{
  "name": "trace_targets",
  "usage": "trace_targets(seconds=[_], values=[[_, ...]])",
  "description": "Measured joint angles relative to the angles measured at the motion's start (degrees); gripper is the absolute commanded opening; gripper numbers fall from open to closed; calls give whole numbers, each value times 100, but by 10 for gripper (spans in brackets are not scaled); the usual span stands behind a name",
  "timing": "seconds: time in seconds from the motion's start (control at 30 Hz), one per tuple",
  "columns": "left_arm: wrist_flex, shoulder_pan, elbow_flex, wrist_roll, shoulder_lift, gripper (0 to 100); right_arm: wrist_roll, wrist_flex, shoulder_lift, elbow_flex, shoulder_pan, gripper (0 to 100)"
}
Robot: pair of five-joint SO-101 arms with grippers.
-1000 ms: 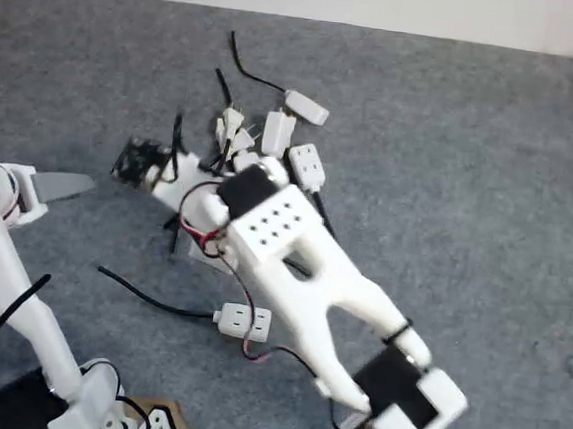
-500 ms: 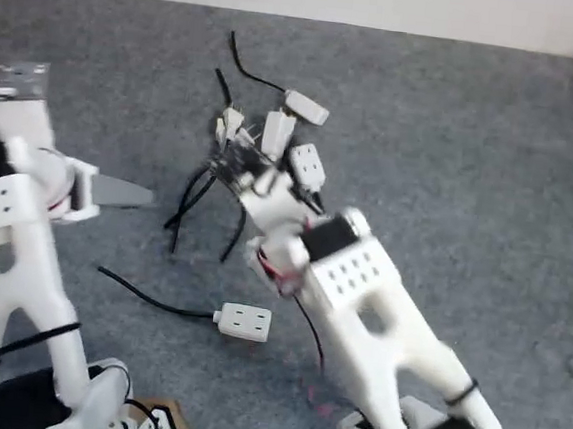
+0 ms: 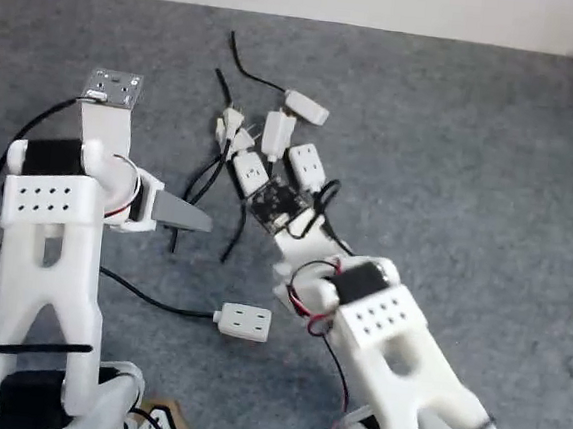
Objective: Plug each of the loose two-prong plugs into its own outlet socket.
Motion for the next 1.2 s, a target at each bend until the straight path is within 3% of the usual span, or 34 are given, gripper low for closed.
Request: trace_targets(seconds=[0.1, 0.47, 0.6, 0.93, 1.2], values=[[0, 0, 0, 0, 0, 511, 149, 0, 615, 0, 0, 241], [-141, -360, 18, -97, 0, 511, 158, 0, 905, -9, 0, 241], [-299, -747, 18, -220, 0, 511, 299, 35, 905, -9, 0, 241], [-659, -1705, 18, -343, 0, 511, 1688, 1187, 923, -738, 0, 241], [-976, -2523, 18, -633, 0, 511, 1767, 897, 2347, -1011, 0, 241]])
